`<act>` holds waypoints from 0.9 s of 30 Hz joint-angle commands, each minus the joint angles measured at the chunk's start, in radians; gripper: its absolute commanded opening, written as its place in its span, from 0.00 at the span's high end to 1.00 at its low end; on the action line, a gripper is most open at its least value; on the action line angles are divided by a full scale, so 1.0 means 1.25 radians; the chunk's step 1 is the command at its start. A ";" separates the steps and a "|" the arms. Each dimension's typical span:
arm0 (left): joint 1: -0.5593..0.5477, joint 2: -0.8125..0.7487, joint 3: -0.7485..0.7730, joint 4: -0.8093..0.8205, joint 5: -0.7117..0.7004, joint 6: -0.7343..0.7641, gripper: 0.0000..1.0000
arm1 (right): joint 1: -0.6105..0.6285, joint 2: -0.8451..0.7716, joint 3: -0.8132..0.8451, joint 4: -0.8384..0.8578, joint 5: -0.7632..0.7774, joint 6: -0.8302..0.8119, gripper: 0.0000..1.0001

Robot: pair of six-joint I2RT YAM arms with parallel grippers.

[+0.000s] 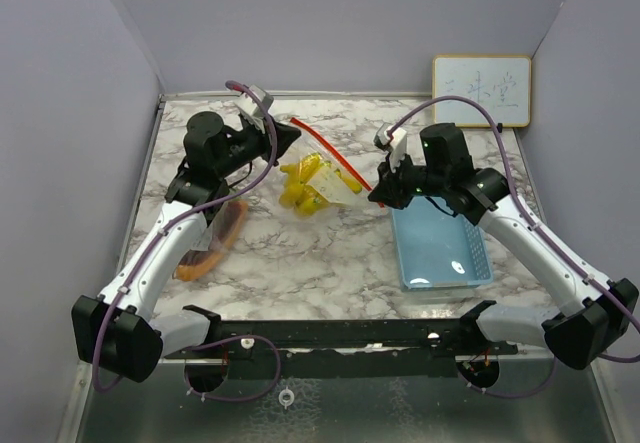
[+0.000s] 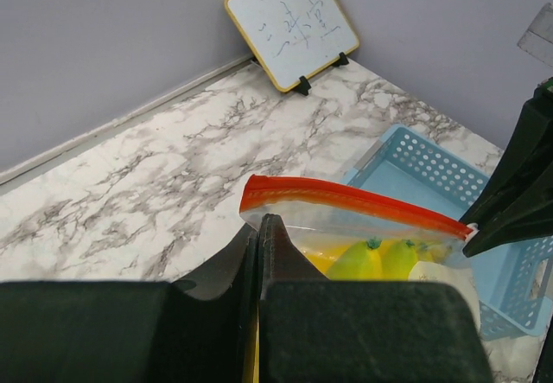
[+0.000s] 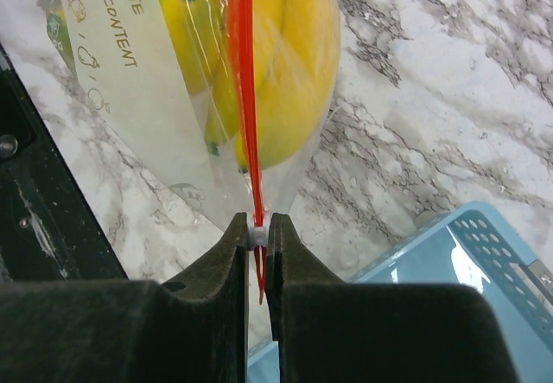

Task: Place the food in the zip-top bag and seal the zipper
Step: Zip the zipper food storage bag, then place the zipper food storage bag at the center of the board.

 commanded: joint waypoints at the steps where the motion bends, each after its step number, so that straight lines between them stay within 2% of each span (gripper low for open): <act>1: 0.019 -0.012 -0.012 0.093 -0.073 -0.010 1.00 | -0.007 -0.006 -0.007 -0.062 0.081 0.022 0.98; 4: 0.019 -0.010 -0.031 0.103 -0.067 -0.021 1.00 | -0.008 0.008 0.002 -0.064 0.110 0.034 0.92; 5: 0.018 -0.010 -0.037 0.107 -0.065 -0.026 1.00 | -0.007 0.014 0.007 -0.063 0.122 0.041 0.83; 7: 0.019 -0.005 -0.050 0.115 -0.054 -0.039 1.00 | -0.007 0.027 0.025 -0.061 0.150 0.065 0.56; 9: 0.019 0.001 -0.068 0.132 -0.043 -0.058 1.00 | -0.007 0.040 0.047 -0.056 0.171 0.082 0.42; 12: 0.019 0.015 -0.095 0.150 -0.037 -0.085 1.00 | -0.007 0.058 0.076 -0.048 0.198 0.100 0.34; 14: 0.018 0.027 -0.107 0.148 -0.039 -0.092 1.00 | -0.007 0.066 0.085 -0.040 0.214 0.113 0.25; 15: 0.019 0.034 -0.104 0.132 -0.052 -0.098 1.00 | -0.007 0.069 0.090 -0.037 0.219 0.121 0.24; 18: 0.019 0.079 -0.037 -0.020 -0.109 -0.100 0.99 | -0.007 0.083 0.108 -0.033 0.236 0.148 0.23; 20: 0.019 0.122 0.025 -0.132 -0.128 -0.102 0.77 | -0.007 0.099 0.122 -0.036 0.244 0.166 0.23; 22: 0.018 0.164 0.074 -0.226 -0.154 -0.128 0.63 | -0.007 0.110 0.133 -0.038 0.240 0.177 0.22; 24: 0.019 0.196 0.099 -0.291 -0.200 -0.155 0.07 | -0.007 0.115 0.137 -0.032 0.236 0.180 0.22; 25: 0.019 0.208 0.108 -0.318 -0.228 -0.163 0.02 | -0.007 0.116 0.137 -0.029 0.237 0.181 0.22; 27: 0.019 0.228 0.118 -0.362 -0.305 -0.188 0.01 | -0.007 0.118 0.138 -0.027 0.238 0.181 0.22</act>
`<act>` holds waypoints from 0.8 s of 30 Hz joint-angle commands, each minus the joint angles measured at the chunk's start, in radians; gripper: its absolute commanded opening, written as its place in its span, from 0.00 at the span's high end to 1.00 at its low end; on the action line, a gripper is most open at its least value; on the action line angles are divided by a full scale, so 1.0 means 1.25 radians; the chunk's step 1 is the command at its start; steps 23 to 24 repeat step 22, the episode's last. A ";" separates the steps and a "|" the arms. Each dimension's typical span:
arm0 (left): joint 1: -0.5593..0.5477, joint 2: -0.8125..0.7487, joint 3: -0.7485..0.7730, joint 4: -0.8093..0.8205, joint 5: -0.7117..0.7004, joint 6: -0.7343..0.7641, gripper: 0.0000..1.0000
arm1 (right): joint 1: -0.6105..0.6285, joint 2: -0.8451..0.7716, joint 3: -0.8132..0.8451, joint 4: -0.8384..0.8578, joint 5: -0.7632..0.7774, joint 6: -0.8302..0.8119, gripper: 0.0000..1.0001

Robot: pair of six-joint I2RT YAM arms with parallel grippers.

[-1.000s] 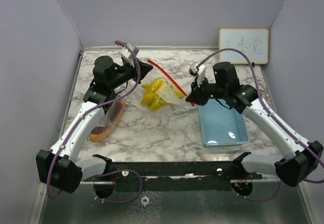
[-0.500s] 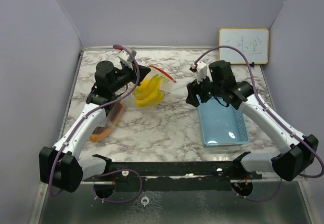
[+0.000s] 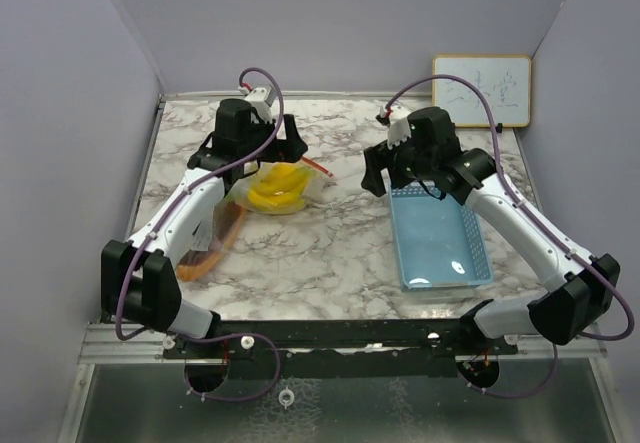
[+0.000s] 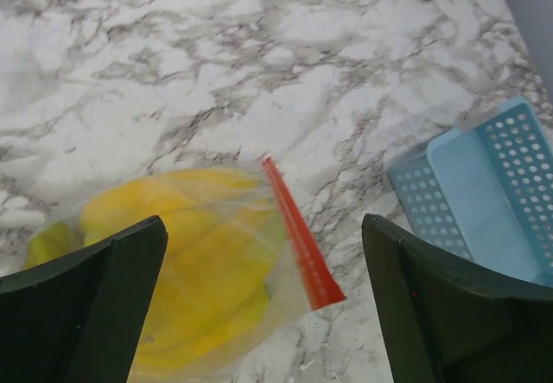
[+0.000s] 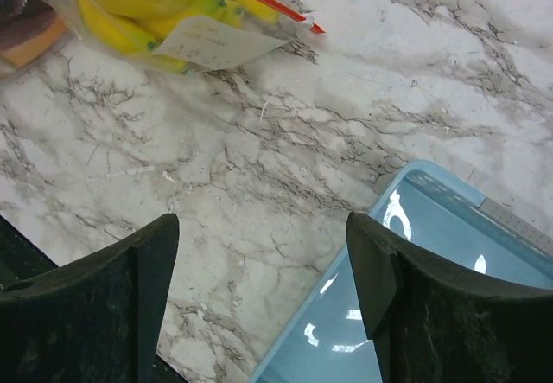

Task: Place the food in the zip-top bag and seal the zipper
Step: Place the zipper food storage bag at the center of the board, then reset both arms

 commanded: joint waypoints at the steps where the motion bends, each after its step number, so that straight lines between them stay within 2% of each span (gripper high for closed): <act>1: 0.003 0.039 0.041 -0.185 -0.192 -0.071 0.01 | -0.004 0.010 0.026 0.016 0.023 0.023 0.22; 5: 0.003 0.059 0.090 -0.249 -0.326 -0.091 0.01 | -0.004 0.011 0.032 0.018 0.026 0.027 0.22; 10: 0.003 0.085 0.128 -0.299 -0.413 -0.092 0.01 | -0.004 0.009 0.038 0.024 0.027 0.030 0.22; 24: 0.003 0.077 0.128 -0.277 -0.401 -0.078 0.01 | -0.004 0.020 0.057 0.020 0.044 0.030 0.21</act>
